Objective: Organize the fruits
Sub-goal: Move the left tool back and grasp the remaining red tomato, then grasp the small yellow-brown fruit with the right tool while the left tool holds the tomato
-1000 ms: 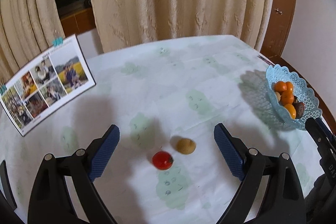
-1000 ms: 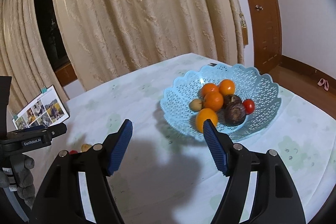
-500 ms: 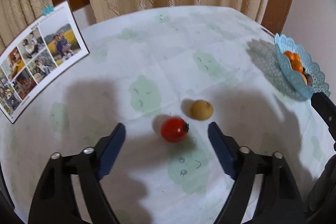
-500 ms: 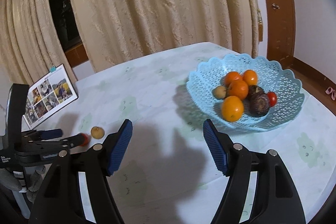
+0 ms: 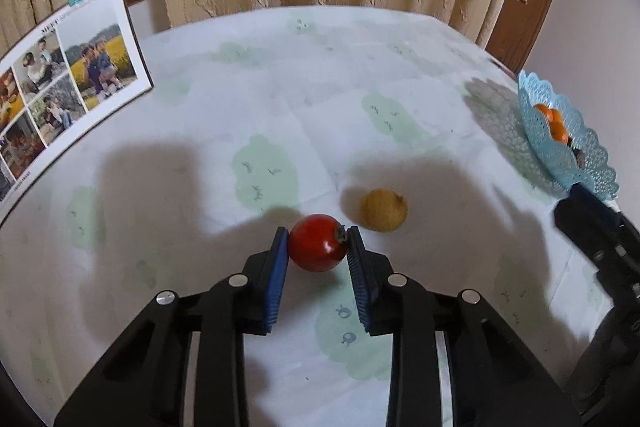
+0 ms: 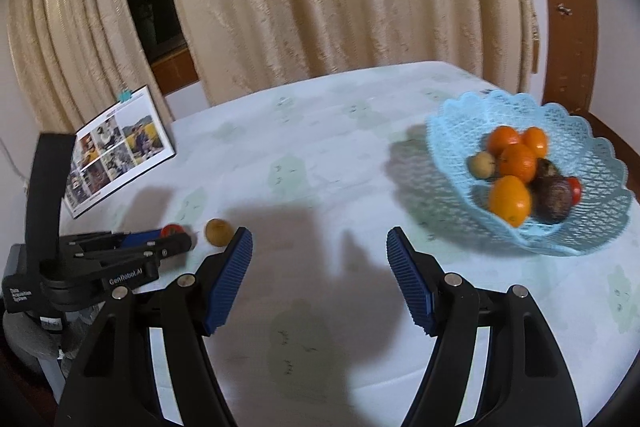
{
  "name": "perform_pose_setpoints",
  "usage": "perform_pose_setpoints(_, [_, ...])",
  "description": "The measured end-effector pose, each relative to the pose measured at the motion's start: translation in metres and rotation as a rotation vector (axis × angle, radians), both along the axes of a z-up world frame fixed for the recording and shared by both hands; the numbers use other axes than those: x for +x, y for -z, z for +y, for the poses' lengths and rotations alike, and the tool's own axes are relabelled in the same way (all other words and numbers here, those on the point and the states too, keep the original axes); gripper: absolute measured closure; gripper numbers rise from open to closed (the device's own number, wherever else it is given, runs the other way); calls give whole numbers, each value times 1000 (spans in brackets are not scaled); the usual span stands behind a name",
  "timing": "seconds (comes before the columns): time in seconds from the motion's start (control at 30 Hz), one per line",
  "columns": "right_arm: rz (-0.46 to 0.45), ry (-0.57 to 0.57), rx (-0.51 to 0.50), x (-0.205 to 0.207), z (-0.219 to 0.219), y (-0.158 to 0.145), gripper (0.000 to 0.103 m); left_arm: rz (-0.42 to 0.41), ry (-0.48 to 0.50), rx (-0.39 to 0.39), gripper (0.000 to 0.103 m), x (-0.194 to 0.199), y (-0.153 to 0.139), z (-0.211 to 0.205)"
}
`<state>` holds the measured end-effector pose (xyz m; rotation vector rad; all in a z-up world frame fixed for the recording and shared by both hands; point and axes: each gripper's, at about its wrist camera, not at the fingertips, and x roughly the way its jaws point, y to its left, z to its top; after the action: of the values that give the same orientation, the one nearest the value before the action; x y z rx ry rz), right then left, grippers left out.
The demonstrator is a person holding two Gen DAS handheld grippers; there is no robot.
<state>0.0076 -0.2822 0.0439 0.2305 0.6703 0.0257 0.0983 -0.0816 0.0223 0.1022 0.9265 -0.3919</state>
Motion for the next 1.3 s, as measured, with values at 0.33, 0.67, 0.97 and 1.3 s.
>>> perform_pose_setpoints(0.33, [101, -154, 11, 42, 41, 11, 32, -119, -85, 22, 73, -6, -42, 19])
perform_pose_setpoints(0.67, [204, -267, -43, 84, 84, 30, 42, -171, -123, 5, 73, -11, -66, 31])
perform_pose_setpoints(0.97, [221, -283, -66, 91, 91, 35, 75, -169, -135, -2, 73, -11, -68, 34])
perform_pose_setpoints(1.3, [145, -207, -12, 65, 56, 12, 75, -171, -119, 1, 73, -14, -67, 29])
